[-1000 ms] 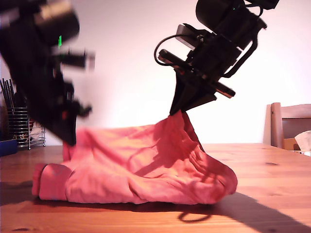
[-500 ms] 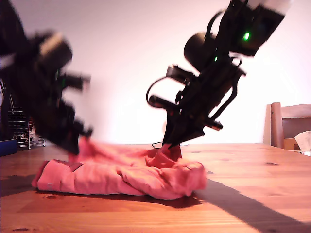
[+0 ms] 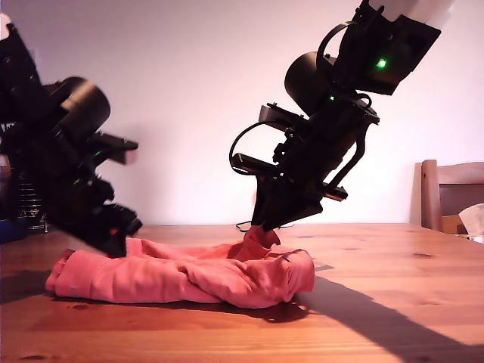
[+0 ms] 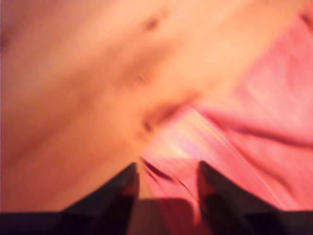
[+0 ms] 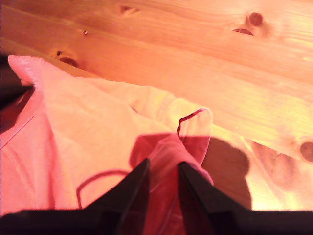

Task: Fold the underwear in front of you. After folding it, place it to the right side.

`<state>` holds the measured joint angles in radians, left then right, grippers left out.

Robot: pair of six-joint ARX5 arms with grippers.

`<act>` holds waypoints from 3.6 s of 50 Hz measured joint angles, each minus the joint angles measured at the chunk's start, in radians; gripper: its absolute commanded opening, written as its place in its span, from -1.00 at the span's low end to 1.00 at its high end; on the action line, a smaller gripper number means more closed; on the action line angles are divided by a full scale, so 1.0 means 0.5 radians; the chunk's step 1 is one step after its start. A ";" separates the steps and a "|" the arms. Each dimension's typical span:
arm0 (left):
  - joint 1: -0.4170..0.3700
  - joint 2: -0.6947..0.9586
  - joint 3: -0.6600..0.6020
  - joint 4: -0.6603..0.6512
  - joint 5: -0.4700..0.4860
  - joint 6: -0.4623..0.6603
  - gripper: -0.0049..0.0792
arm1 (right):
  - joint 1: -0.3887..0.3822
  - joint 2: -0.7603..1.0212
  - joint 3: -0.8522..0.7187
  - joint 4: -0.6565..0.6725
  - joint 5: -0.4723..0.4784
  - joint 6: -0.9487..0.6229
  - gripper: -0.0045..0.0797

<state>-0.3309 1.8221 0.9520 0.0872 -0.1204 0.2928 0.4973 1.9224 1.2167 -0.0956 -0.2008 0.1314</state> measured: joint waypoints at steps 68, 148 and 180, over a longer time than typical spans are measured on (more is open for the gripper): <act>-0.087 -0.146 0.134 -0.942 0.773 -0.792 -0.93 | -0.032 0.344 0.578 -0.606 -0.468 -0.355 -0.92; -0.163 -0.111 0.197 -1.603 0.356 -0.192 -0.93 | 0.017 0.404 0.586 -1.219 -0.350 -0.585 -0.92; -0.148 -0.114 0.174 -1.000 0.071 0.136 -0.93 | 0.243 0.378 0.597 -1.598 -0.313 -0.519 -0.92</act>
<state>-0.4049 1.7653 1.0389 -0.4129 -0.0849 0.3607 0.6189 2.1113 1.5154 -0.8944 -0.3573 -0.1280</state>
